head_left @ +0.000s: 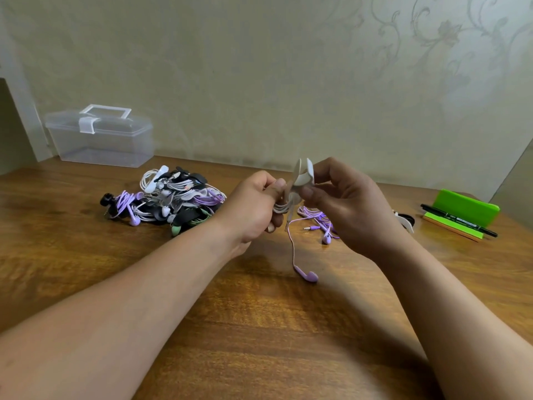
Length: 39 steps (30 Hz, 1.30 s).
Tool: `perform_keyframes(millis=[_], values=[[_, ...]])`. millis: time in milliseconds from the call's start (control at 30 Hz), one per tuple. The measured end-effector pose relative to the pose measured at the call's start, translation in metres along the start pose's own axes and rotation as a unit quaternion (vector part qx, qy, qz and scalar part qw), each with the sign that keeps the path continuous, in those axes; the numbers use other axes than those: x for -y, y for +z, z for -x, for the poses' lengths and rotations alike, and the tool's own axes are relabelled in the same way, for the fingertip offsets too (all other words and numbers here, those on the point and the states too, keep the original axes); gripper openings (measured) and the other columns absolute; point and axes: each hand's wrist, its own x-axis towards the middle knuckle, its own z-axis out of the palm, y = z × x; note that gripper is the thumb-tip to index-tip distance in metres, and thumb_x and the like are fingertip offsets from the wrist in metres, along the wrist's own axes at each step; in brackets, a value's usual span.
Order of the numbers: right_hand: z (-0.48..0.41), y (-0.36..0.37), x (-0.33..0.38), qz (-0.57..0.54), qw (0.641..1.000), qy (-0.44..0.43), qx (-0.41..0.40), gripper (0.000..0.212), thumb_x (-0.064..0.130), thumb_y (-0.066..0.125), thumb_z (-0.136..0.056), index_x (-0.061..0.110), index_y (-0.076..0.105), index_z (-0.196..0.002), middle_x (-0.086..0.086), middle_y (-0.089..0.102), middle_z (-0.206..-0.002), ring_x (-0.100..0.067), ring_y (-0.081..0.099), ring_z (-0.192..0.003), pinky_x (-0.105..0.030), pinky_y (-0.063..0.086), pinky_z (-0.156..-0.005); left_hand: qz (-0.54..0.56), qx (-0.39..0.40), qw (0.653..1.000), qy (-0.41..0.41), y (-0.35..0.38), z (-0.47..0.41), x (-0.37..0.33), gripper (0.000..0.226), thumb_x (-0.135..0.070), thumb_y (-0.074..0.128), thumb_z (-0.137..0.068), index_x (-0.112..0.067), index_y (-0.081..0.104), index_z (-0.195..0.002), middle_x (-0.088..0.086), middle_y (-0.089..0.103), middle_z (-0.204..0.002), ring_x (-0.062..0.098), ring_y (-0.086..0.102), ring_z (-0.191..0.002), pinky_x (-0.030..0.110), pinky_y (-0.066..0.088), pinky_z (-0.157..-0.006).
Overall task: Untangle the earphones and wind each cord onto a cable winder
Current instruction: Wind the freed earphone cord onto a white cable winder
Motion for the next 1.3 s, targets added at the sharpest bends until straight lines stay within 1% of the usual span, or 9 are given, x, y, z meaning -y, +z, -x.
perform_keyframes(millis=[133,300,500,667,767,867,1033,1167,1300], values=[[0.001,0.0,-0.003,0.025,1.0,-0.003,-0.005,0.009,0.019,0.072,-0.098,0.026,0.068,-0.101,0.01,0.077,-0.095,-0.013,0.073,-0.091,-0.044,0.059,-0.082,-0.015,0.021,1.0,0.012,0.001,0.002,-0.001,0.026,-0.023,0.044,-0.112,-0.015,0.049,-0.087,0.01,0.055,-0.074,0.015,0.048,-0.046,0.023,0.033,-0.041],[0.0,-0.001,-0.004,0.096,0.995,-0.035,0.004,0.005,0.02,0.071,-0.099,0.022,0.067,-0.102,0.004,0.074,-0.093,-0.021,0.067,-0.087,-0.041,0.054,-0.072,-0.08,0.018,0.997,0.007,0.001,0.002,0.003,0.023,-0.027,0.045,-0.111,-0.014,0.052,-0.092,0.009,0.059,-0.073,0.021,0.053,-0.049,0.026,0.036,-0.044],[-0.002,0.007,0.003,0.202,0.974,-0.101,0.02,0.011,0.017,0.07,-0.098,0.019,0.06,-0.102,0.005,0.065,-0.092,-0.02,0.057,-0.084,-0.04,0.048,-0.072,-0.038,0.036,0.998,-0.034,0.001,0.006,-0.003,0.023,-0.022,0.041,-0.111,-0.009,0.058,-0.118,0.004,0.062,-0.069,0.018,0.056,-0.048,0.023,0.039,-0.041],[-0.002,0.005,0.004,0.239,0.965,-0.062,0.088,0.008,0.023,0.065,-0.103,0.019,0.058,-0.106,0.002,0.064,-0.1,-0.024,0.058,-0.088,-0.045,0.052,-0.074,-0.06,0.039,0.996,-0.045,0.0,0.007,-0.003,0.03,0.001,0.03,-0.101,-0.013,0.057,-0.103,0.009,0.058,-0.072,0.019,0.055,-0.044,0.023,0.04,-0.041],[0.0,0.003,0.0,0.206,0.974,-0.022,0.088,0.011,0.028,0.063,-0.104,0.021,0.058,-0.11,0.004,0.066,-0.099,-0.021,0.059,-0.088,-0.041,0.05,-0.072,-0.064,0.04,0.997,-0.026,0.001,0.004,-0.002,0.022,-0.002,0.035,-0.104,0.0,0.055,-0.113,0.01,0.057,-0.069,0.019,0.052,-0.044,0.024,0.038,-0.04],[0.003,0.003,0.003,0.115,0.988,0.021,0.1,0.019,0.04,0.059,-0.106,0.031,0.055,-0.122,0.007,0.069,-0.1,-0.015,0.066,-0.09,-0.032,0.048,-0.068,-0.05,0.04,0.998,-0.015,0.002,0.002,-0.001,0.023,-0.013,0.044,-0.108,0.0,0.057,-0.122,0.013,0.058,-0.07,0.019,0.05,-0.044,0.025,0.035,-0.039],[0.004,0.011,0.002,0.039,0.994,0.036,0.092,0.02,0.045,0.054,-0.107,0.028,0.054,-0.116,-0.003,0.074,-0.096,-0.022,0.071,-0.091,-0.055,0.056,-0.087,-0.04,0.045,0.998,-0.033,-0.001,0.0,-0.003,0.027,-0.013,0.044,-0.107,0.005,0.059,-0.121,0.009,0.06,-0.07,0.016,0.049,-0.046,0.026,0.035,-0.042],[0.006,0.016,0.009,-0.02,0.997,0.057,0.053,0.028,0.047,0.055,-0.106,0.019,0.056,-0.109,-0.011,0.075,-0.091,-0.032,0.07,-0.085,-0.054,0.057,-0.084,-0.028,0.064,0.996,-0.047,0.004,0.004,-0.005,0.031,-0.02,0.042,-0.11,0.005,0.06,-0.118,0.007,0.065,-0.073,0.014,0.051,-0.048,0.027,0.037,-0.045],[0.006,0.02,0.009,-0.08,0.991,0.101,0.036,0.039,0.054,0.057,-0.103,0.015,0.055,-0.107,-0.019,0.074,-0.099,-0.043,0.073,-0.087,-0.065,0.06,-0.08,-0.026,0.063,0.997,-0.039,0.005,0.007,-0.008,0.026,-0.026,0.045,-0.11,-0.005,0.057,-0.101,0.009,0.062,-0.073,0.015,0.049,-0.051,0.029,0.036,-0.049]])
